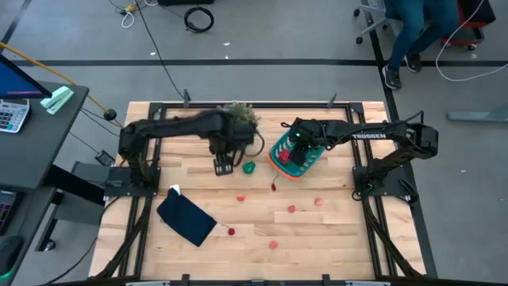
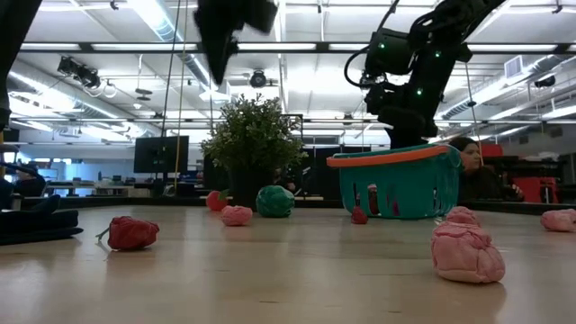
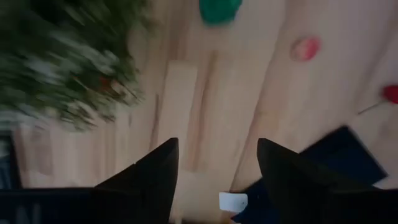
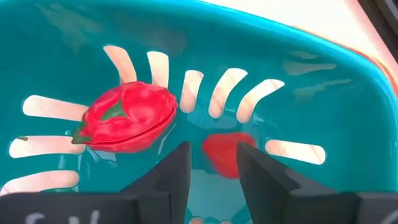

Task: Pick and placing Produce into tupperware
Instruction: Put the red strawberry into the basket

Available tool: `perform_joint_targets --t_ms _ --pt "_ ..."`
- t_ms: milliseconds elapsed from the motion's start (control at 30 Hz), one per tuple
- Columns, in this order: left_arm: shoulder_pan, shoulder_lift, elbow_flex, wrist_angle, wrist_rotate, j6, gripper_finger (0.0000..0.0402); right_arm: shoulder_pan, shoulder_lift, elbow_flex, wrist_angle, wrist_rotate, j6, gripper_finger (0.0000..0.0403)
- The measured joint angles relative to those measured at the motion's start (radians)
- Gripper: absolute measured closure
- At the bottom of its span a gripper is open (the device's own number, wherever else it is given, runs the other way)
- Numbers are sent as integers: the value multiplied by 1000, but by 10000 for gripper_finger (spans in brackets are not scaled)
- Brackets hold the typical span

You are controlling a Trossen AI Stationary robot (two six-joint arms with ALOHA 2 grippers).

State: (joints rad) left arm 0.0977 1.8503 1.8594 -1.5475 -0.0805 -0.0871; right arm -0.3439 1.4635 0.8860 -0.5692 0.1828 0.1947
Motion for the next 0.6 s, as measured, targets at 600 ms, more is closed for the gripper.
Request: perform_joint_targets --t_ms 600 --pt "-136 0 -689 615 -488 -269 201 0 -1 0 2 34 -14 266"
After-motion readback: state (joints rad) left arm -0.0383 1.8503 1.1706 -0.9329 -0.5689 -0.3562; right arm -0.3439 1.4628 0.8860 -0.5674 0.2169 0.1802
